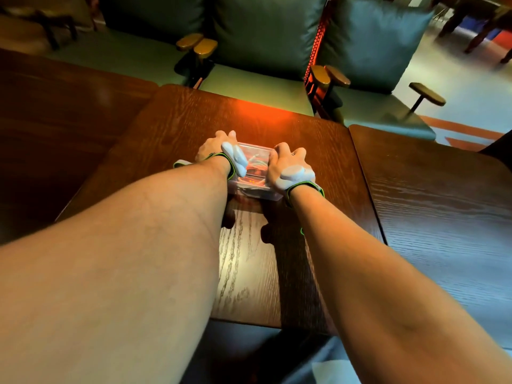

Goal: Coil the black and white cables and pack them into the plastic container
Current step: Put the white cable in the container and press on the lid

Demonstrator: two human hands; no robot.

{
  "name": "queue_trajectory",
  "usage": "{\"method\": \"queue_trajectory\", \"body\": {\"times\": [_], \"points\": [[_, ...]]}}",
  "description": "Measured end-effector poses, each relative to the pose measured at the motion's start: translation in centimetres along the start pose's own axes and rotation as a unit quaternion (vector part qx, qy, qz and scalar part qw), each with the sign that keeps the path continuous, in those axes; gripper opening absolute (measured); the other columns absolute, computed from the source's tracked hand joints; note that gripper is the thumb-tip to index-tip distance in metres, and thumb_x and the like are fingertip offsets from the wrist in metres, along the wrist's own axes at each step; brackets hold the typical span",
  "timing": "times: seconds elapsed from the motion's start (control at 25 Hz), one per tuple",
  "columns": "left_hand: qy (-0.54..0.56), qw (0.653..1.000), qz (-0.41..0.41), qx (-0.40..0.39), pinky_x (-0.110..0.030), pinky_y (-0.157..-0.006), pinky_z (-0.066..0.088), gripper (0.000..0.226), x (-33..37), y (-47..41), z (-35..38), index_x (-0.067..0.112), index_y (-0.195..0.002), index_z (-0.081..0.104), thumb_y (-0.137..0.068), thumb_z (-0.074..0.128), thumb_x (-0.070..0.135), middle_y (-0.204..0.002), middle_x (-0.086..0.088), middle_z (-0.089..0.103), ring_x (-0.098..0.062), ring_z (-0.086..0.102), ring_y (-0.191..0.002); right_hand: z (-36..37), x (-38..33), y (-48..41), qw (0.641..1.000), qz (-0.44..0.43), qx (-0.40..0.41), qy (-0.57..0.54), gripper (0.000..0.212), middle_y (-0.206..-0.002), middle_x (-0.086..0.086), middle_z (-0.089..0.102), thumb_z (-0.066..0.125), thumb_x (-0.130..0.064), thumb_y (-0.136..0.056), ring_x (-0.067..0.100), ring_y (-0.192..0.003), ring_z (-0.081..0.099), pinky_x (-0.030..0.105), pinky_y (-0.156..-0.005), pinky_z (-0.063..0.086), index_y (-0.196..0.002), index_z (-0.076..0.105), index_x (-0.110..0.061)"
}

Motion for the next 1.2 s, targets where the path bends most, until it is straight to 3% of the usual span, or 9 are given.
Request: {"method": "queue_trajectory", "body": {"times": [0.08,0.24,0.44,0.6,0.68,0.76,0.84,0.96,1.2], "points": [[-0.007,1.000,0.003,0.014,-0.045,-0.095,0.044,0.054,0.3,-0.3,-0.1,0.003,-0.135,0.045,-0.104,0.027,0.043,-0.135,-0.022,0.056,-0.041,0.054,-0.125,0.0,-0.1,-0.3,1.000,0.008,0.000,0.001,0.039,-0.127,0.013,0.040,0.025,-0.047,-0.101,0.035,-0.088,0.058,0.037,-0.073,0.038,-0.130,0.040,-0.027],[-0.015,1.000,-0.002,0.011,-0.045,-0.094,0.044,0.054,0.4,-0.5,-0.1,0.005,-0.135,0.045,-0.105,0.025,0.044,-0.133,-0.020,0.057,-0.041,0.055,-0.123,0.3,-0.1,-0.7,1.000,0.006,-0.014,0.013,0.034,-0.124,0.014,0.043,0.030,-0.043,-0.099,0.036,-0.100,0.057,0.039,-0.072,0.039,-0.127,0.039,-0.026],[-0.014,1.000,0.010,-0.002,-0.043,-0.092,0.043,0.053,1.0,-1.2,-0.5,0.006,-0.136,0.045,-0.105,0.026,0.045,-0.135,-0.020,0.056,-0.039,0.055,-0.125,0.2,-0.3,-1.6,0.999,0.030,-0.014,0.010,0.029,-0.120,0.015,0.046,0.032,-0.043,-0.097,0.035,-0.084,0.052,0.041,-0.069,0.038,-0.120,0.039,-0.025],[-0.020,1.000,0.011,-0.014,-0.038,-0.085,0.039,0.050,1.1,-1.2,-0.6,0.007,-0.138,0.042,-0.105,0.028,0.043,-0.136,-0.018,0.055,-0.038,0.054,-0.125,-0.2,-0.4,-1.5,1.000,0.020,-0.011,0.013,0.028,-0.119,0.015,0.046,0.037,-0.039,-0.097,0.039,-0.096,0.057,0.039,-0.069,0.040,-0.121,0.040,-0.025],[-0.039,0.999,0.015,-0.025,-0.039,-0.087,0.042,0.047,1.1,-1.2,-0.5,0.007,-0.140,0.040,-0.104,0.038,0.036,-0.137,-0.018,0.054,-0.039,0.054,-0.125,0.0,-0.5,-1.6,1.000,0.020,-0.013,0.019,0.028,-0.119,0.014,0.047,0.034,-0.040,-0.098,0.037,-0.096,0.055,0.039,-0.068,0.040,-0.121,0.040,-0.026],[-0.077,0.996,0.031,-0.038,-0.040,-0.083,0.042,0.046,1.5,-1.8,-0.3,0.009,-0.143,0.038,-0.101,0.045,0.027,-0.140,-0.015,0.051,-0.039,0.053,-0.126,0.2,-0.5,-2.3,0.999,0.038,-0.013,0.004,0.033,-0.122,0.014,0.046,0.027,-0.045,-0.100,0.034,-0.083,0.050,0.039,-0.069,0.039,-0.124,0.041,-0.028],[-0.077,0.996,0.032,-0.036,-0.040,-0.082,0.042,0.044,1.8,-2.1,-0.4,0.009,-0.144,0.038,-0.103,0.040,0.027,-0.140,-0.015,0.051,-0.039,0.053,-0.126,0.1,-0.3,-2.9,0.999,0.049,-0.010,0.003,0.036,-0.125,0.014,0.045,0.023,-0.048,-0.100,0.031,-0.077,0.045,0.039,-0.069,0.039,-0.125,0.040,-0.029],[-0.063,0.997,0.029,-0.017,-0.040,-0.087,0.043,0.046,2.3,-3.5,-0.7,0.005,-0.139,0.043,-0.106,0.028,0.034,-0.136,-0.017,0.056,-0.039,0.054,-0.124,0.2,-0.5,-4.2,0.999,0.050,-0.011,0.005,0.036,-0.126,0.015,0.044,0.024,-0.049,-0.099,0.032,-0.077,0.047,0.039,-0.069,0.040,-0.126,0.040,-0.030],[-0.105,0.993,0.053,-0.015,-0.045,-0.086,0.045,0.043,3.4,-8.2,-0.2,0.006,-0.138,0.044,-0.103,0.041,0.031,-0.136,-0.020,0.053,-0.041,0.055,-0.121,0.5,-1.3,-8.4,0.999,0.041,-0.009,0.006,0.037,-0.126,0.017,0.044,0.023,-0.048,-0.100,0.038,-0.081,0.052,0.040,-0.069,0.040,-0.127,0.040,-0.029]]}}
Point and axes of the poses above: each hand's wrist, its own y-axis away from the middle knuckle, its own z-axis out of the palm, x = y × z, the point moved 6 cm from there along -y, towards the middle knuckle
